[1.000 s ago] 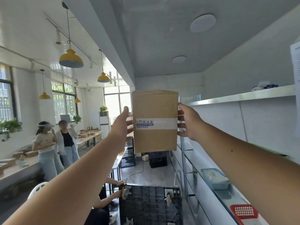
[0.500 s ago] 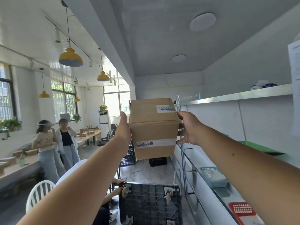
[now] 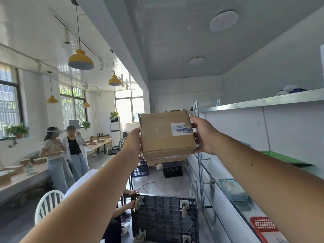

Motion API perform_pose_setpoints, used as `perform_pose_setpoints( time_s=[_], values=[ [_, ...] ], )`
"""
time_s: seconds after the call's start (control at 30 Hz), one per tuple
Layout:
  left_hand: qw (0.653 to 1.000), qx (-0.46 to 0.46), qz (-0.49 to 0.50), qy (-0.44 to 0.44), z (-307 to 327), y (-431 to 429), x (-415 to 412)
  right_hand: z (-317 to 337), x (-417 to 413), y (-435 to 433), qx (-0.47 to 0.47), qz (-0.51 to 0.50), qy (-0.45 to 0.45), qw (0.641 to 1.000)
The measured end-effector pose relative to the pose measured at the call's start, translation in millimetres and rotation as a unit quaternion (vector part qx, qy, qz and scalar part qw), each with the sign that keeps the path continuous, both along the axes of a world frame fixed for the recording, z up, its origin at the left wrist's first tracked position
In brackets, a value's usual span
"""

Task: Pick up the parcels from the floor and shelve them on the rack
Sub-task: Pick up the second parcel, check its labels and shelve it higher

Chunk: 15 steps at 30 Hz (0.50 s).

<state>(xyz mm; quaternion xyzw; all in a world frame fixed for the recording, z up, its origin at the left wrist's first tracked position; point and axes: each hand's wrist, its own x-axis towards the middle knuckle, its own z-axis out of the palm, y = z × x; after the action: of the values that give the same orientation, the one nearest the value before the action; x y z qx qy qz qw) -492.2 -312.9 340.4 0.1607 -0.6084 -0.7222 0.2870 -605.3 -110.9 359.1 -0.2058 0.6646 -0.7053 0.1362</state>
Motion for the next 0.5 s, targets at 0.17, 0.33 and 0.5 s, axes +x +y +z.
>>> perform_pose_setpoints(
  time_s=[0.17, 0.33, 0.5],
  values=[
    [1.000, 0.012, -0.005, -0.003, -0.3, -0.4, 2.8, -2.9, -3.2, -3.8, 0.003, -0.004, 0.001, 1.000],
    [1.000, 0.027, 0.008, 0.013, -0.1, -2.1, 1.6, -3.5, -5.7, -3.2, -0.002, -0.007, 0.003, 1.000],
    [0.999, 0.000, 0.025, 0.030, -7.0, -3.3, 4.8, -1.2, -4.2, -3.0, -0.011, -0.023, 0.011, 1.000]
  ],
)
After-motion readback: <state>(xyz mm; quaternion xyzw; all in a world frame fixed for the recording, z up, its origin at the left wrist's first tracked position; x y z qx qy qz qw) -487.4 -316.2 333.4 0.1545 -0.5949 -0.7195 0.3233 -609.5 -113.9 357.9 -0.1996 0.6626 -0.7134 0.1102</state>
